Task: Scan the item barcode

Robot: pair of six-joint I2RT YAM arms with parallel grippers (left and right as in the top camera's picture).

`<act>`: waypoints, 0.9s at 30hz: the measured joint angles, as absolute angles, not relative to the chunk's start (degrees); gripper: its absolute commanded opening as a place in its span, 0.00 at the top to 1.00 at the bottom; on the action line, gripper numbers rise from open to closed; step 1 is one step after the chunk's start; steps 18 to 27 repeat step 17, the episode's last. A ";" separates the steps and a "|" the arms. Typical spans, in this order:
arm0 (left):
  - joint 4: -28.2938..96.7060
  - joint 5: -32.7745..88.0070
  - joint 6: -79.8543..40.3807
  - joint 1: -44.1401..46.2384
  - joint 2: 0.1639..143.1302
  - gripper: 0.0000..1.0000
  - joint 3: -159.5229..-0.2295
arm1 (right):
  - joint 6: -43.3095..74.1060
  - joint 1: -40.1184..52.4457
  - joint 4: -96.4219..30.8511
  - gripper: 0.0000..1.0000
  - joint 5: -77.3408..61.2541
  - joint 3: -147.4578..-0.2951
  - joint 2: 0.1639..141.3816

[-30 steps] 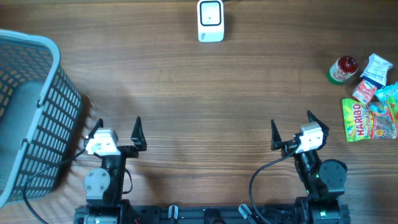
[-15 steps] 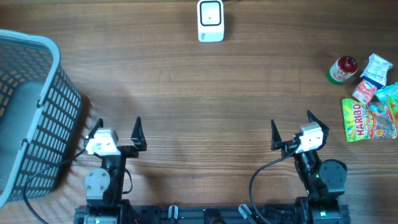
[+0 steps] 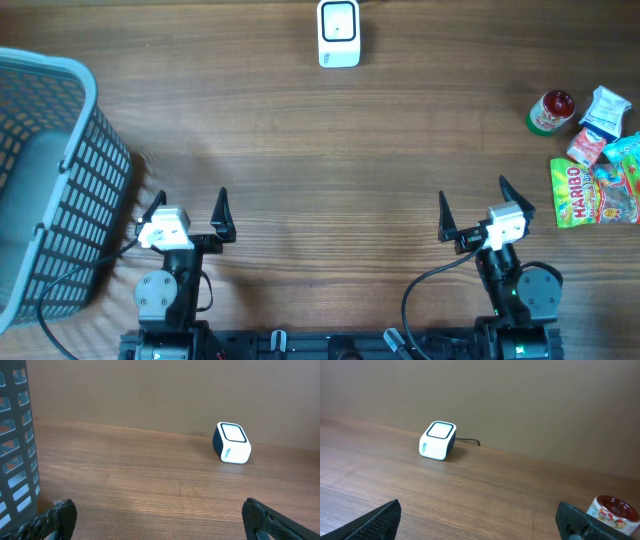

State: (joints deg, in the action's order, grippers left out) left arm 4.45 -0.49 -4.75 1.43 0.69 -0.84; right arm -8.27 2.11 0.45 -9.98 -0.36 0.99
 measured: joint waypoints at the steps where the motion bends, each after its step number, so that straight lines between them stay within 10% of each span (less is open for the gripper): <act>1: 4.45 -0.49 -4.75 1.43 0.69 0.00 -0.84 | -8.27 2.11 0.45 0.00 -9.98 -0.36 0.99; 27: 4.45 -0.49 -4.75 1.43 0.69 0.00 -0.84 | -8.27 2.11 0.45 0.00 -9.98 -0.36 0.99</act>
